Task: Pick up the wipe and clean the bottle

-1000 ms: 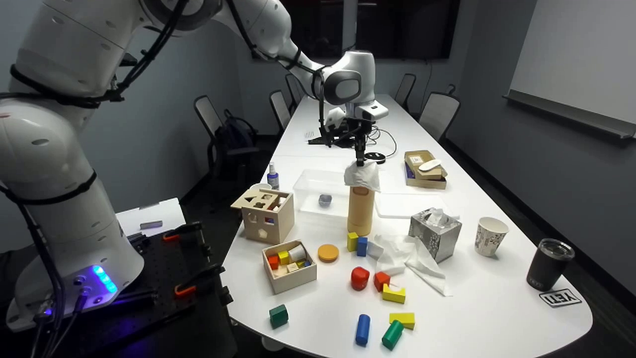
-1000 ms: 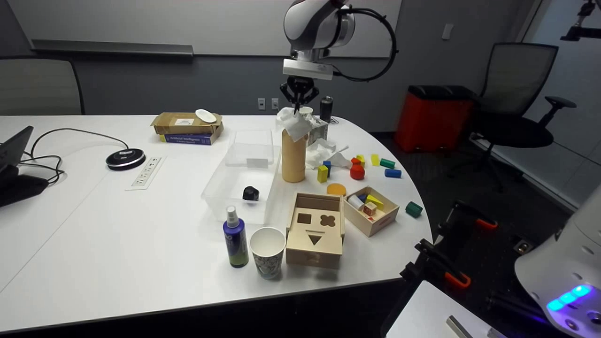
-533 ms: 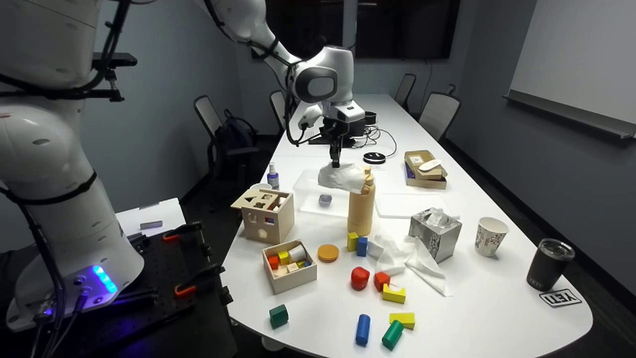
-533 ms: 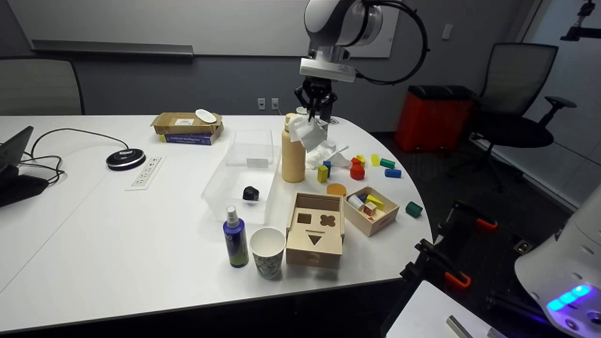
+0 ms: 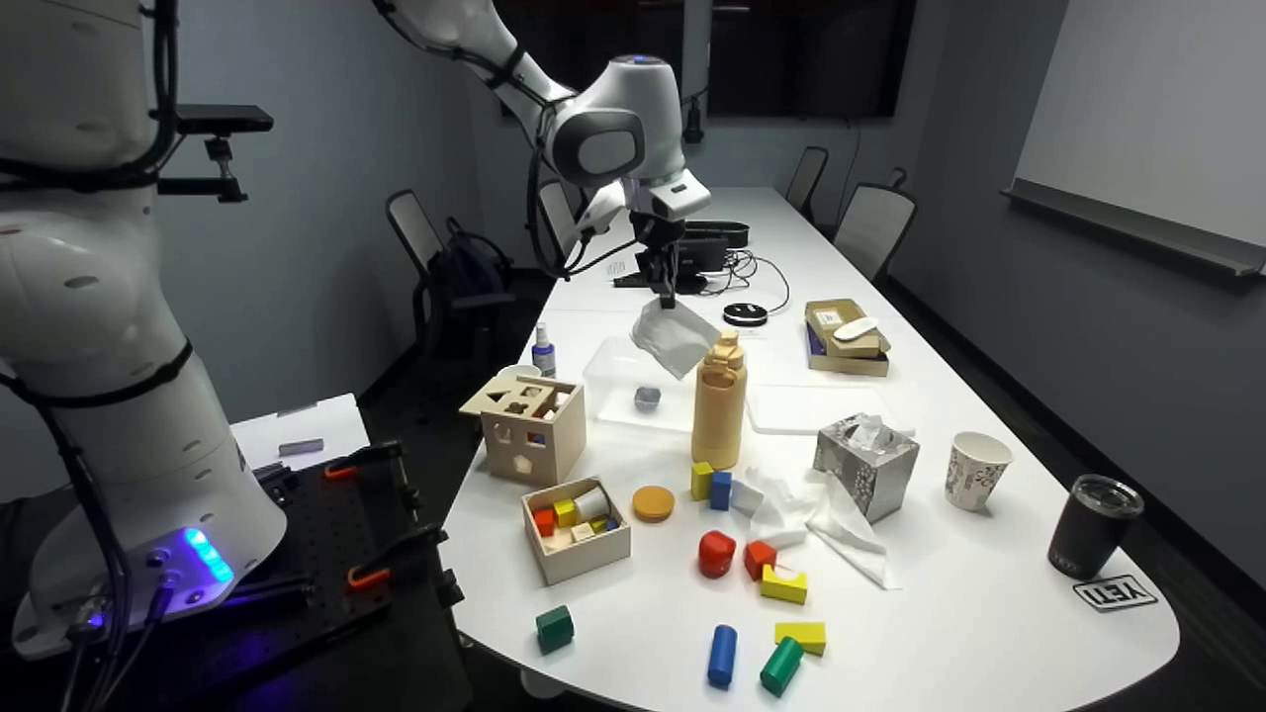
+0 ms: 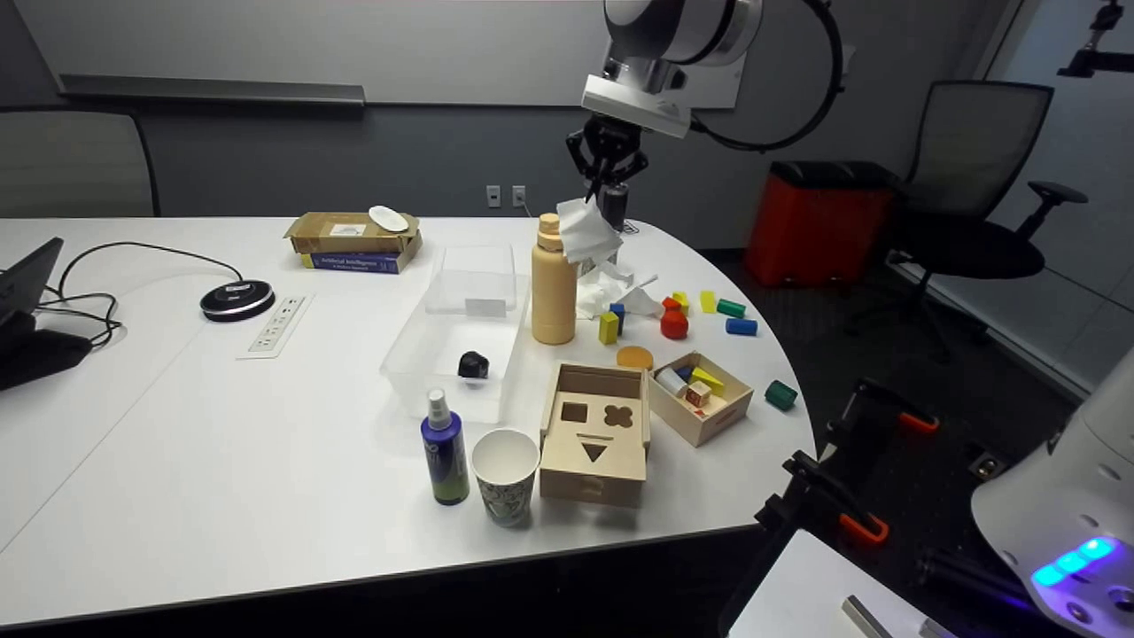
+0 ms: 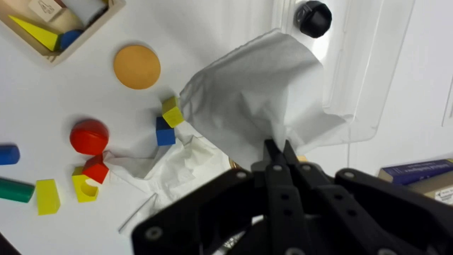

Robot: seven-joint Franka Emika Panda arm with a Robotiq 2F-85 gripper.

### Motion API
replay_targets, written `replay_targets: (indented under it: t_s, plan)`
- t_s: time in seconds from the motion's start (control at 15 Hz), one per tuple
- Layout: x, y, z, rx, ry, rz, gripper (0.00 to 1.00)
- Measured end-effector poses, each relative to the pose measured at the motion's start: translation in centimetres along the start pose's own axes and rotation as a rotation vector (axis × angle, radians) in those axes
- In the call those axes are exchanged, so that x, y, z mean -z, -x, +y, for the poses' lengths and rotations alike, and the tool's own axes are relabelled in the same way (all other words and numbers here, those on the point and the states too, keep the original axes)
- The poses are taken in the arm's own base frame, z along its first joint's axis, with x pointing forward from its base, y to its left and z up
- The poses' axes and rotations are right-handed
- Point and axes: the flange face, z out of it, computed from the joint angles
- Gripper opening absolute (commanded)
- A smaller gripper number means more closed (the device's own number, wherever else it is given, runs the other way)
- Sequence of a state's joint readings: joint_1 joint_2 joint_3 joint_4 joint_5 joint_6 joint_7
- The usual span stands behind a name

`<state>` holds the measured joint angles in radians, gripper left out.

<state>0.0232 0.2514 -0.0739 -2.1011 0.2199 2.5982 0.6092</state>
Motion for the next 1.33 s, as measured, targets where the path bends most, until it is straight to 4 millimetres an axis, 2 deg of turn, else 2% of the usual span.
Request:
replay_targets:
  t_s: [0.2, 0.67, 1.07, 1.33]
  plan:
    - [0.0, -0.9, -0.2, -0.011, -0.042, 0.057, 0.00]
    - [-2.1, -3.6, -1.0, -0.031, -0.070, 0.115, 0.00]
    - [-2.3, -6.3, -2.1, -0.059, -0.110, 0.164, 0.00]
    - [-3.4, -7.2, -2.0, -0.074, -0.109, 0.173, 0.00]
